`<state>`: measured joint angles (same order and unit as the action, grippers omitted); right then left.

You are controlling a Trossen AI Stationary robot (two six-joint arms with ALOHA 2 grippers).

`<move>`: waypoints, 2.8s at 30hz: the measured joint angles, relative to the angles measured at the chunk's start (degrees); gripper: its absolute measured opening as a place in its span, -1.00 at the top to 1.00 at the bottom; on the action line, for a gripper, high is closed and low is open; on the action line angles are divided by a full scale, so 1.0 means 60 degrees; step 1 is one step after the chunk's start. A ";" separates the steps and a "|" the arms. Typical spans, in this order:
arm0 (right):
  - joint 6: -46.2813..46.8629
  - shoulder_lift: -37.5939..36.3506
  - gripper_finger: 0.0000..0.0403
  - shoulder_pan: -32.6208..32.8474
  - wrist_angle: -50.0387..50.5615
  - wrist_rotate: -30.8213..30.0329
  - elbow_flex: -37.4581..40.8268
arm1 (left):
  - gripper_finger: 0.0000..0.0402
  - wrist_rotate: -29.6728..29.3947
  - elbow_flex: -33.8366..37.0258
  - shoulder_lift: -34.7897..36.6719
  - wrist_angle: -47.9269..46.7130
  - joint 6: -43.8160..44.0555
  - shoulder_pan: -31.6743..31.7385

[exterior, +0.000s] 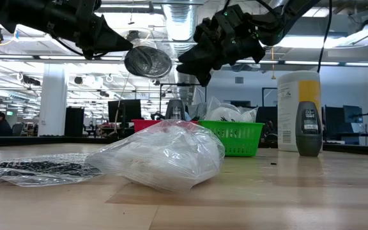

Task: Pick & Place Travel size toiletries
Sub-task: Put the black hairbrush into the top red bin

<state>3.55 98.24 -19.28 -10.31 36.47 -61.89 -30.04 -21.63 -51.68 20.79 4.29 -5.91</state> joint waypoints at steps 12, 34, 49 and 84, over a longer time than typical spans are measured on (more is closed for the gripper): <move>-0.0081 0.0000 0.31 0.0417 -0.0418 -0.0014 0.0000 | 1.00 0.0000 0.0000 0.0000 0.0029 0.0000 0.0000; 0.0193 0.0000 0.66 0.0598 -0.1657 -0.0155 0.0000 | 1.00 0.0008 0.0000 0.0000 0.0048 0.0004 0.0000; -0.0565 0.0000 0.96 0.0717 -0.1023 -0.1089 0.0004 | 1.00 0.0011 0.0000 0.0000 0.0117 0.0004 0.0000; -0.0433 0.0000 1.00 -0.0807 -0.0091 -0.1384 0.0004 | 0.31 -0.0743 0.0000 0.0000 0.0114 -0.0335 -0.0004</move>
<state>0.95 98.24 -24.12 -10.85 28.16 -61.87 -34.50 -21.63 -51.68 21.47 2.29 -5.93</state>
